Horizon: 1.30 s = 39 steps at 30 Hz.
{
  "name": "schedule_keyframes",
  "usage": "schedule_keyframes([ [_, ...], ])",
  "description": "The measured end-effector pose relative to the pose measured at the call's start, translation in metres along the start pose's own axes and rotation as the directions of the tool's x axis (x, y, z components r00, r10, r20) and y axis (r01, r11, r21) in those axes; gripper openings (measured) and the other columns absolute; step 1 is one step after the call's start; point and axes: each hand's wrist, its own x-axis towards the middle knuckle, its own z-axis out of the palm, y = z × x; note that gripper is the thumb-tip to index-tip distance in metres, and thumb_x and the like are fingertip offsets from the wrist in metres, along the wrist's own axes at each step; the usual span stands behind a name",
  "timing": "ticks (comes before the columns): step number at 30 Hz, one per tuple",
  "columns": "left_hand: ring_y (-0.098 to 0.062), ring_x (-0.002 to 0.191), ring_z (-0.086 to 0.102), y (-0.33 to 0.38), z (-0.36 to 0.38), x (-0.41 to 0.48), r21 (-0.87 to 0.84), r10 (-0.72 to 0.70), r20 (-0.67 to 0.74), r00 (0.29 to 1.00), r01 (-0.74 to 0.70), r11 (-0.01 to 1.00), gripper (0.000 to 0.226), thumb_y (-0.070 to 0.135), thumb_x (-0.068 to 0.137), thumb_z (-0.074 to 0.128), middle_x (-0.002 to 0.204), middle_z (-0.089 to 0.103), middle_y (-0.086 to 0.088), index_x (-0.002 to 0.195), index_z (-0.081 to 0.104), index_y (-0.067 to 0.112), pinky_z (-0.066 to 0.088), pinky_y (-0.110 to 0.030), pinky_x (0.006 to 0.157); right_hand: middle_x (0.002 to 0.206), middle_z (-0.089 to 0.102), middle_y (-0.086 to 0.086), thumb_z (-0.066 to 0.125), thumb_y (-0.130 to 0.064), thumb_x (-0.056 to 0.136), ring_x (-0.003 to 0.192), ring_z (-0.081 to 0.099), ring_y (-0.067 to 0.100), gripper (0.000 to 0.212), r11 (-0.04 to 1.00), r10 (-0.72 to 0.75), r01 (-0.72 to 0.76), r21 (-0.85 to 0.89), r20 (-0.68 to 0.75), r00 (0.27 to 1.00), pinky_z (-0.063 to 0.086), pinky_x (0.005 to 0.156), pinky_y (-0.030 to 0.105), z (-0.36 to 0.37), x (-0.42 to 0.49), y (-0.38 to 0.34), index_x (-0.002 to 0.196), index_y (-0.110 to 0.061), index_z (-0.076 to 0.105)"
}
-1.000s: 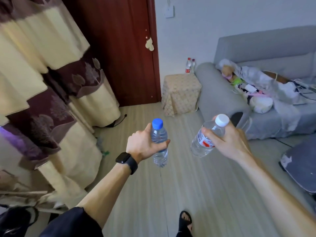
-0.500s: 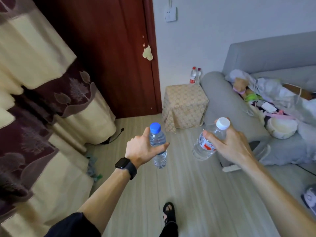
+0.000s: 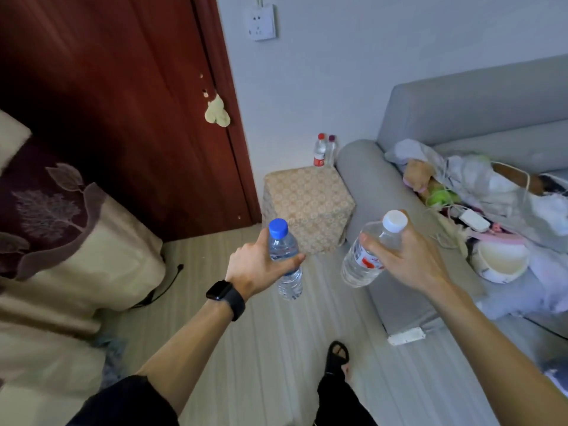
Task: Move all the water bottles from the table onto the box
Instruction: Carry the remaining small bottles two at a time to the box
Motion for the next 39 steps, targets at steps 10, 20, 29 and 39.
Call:
schedule_keyframes([
  [10,-0.025,0.087,0.065,0.023,0.02,0.206,-0.069,-0.145,0.004,0.989,0.145,0.987,0.066,0.079,0.076,0.058,0.09,0.067,0.004,0.116,0.046,0.028,0.054,-0.039,0.078,0.087,0.067,-0.003,0.046,-0.09,0.065,0.078,0.065,0.024,0.075,1.0,-0.007,0.01,-0.023,0.124,0.992,0.05,0.065,0.037,0.005,0.201,0.027,0.109,-0.029,0.044],
  [20,-0.021,0.078,0.061,0.003,0.051,0.393,-0.101,-0.214,0.094,0.972,0.223,0.97,0.061,0.074,0.078,0.061,0.088,0.065,0.006,0.115,0.044,0.029,0.052,-0.035,0.071,0.098,0.067,-0.01,0.047,-0.095,0.064,0.086,0.067,0.014,0.08,0.993,0.111,-0.099,-0.059,0.258,0.96,0.056,0.075,0.037,0.059,0.388,0.048,0.115,-0.034,0.054],
  [29,-0.014,0.08,0.065,0.026,0.081,0.546,-0.241,-0.176,0.193,0.965,0.22,0.945,0.062,0.066,0.081,0.067,0.097,0.064,0.011,0.125,0.041,0.032,0.053,-0.031,0.066,0.092,0.066,-0.013,0.066,-0.07,0.077,0.08,0.062,0.007,0.055,0.979,0.202,-0.199,-0.038,0.268,0.942,0.044,0.063,0.016,0.078,0.516,0.069,0.113,-0.03,0.057],
  [39,-0.021,0.093,0.066,0.048,0.164,0.634,-0.4,-0.33,0.338,0.881,0.452,0.798,0.074,0.057,0.079,0.077,0.113,0.065,0.004,0.137,0.038,0.032,0.055,-0.037,0.076,0.089,0.063,-0.013,0.075,-0.049,0.08,0.075,0.057,0.002,0.05,0.968,0.236,-0.247,-0.029,0.426,0.873,0.037,0.058,0.014,0.111,0.647,0.122,0.117,-0.033,0.045],
])
